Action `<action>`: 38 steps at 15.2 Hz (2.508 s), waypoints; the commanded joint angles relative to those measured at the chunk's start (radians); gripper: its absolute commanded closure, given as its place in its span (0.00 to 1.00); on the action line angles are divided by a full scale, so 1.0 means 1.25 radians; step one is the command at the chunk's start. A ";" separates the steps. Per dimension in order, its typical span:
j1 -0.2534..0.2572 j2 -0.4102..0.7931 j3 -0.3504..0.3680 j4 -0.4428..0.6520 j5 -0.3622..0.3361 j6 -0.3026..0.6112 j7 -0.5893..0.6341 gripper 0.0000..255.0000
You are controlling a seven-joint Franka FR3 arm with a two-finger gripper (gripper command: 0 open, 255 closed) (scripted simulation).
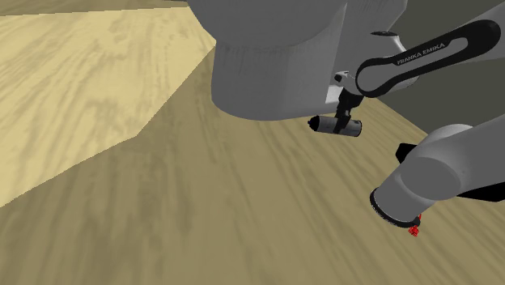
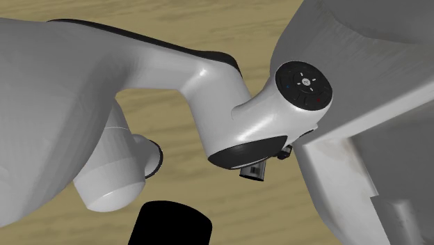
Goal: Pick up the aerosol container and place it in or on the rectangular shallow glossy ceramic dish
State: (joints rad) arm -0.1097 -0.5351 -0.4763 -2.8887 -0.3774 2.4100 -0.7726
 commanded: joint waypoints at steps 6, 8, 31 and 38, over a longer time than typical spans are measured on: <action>-0.001 -0.024 0.007 0.009 0.004 -0.033 0.000 1.00; -0.002 -0.046 0.014 0.019 0.009 -0.065 -0.001 1.00; -0.042 -0.271 0.061 0.113 0.028 -0.381 -0.049 1.00; -0.173 -0.473 0.003 0.046 -0.055 -0.508 -0.171 1.00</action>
State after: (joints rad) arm -0.3003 -1.0933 -0.4579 -2.8217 -0.4272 1.7973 -0.9590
